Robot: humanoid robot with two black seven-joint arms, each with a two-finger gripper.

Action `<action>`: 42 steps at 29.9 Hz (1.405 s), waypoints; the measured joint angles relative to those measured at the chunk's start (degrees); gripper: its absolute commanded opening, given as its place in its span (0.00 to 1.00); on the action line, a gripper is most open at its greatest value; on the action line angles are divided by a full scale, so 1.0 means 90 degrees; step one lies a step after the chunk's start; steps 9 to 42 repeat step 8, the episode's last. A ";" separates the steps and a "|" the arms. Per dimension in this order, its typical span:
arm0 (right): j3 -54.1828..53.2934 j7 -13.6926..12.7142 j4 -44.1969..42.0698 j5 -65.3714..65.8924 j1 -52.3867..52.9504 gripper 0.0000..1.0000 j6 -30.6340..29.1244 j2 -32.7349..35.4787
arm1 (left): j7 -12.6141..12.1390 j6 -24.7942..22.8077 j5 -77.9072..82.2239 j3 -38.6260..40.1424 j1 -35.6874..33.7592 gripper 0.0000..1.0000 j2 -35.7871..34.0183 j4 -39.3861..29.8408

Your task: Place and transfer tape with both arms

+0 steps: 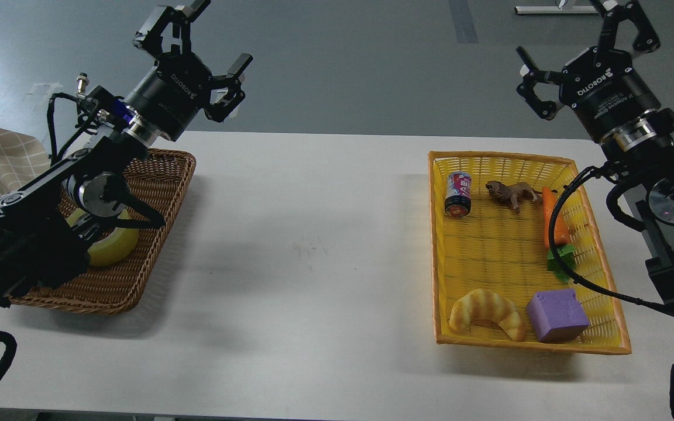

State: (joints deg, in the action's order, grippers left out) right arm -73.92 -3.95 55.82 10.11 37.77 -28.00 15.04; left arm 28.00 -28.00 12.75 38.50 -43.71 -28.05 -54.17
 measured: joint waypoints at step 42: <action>-0.0037 0.0015 -0.0029 0.0000 0.0012 1.00 0.0000 -0.0231 | 0.0000 0.0000 0.0000 0.0183 0.0122 0.98 0.0163 -0.0015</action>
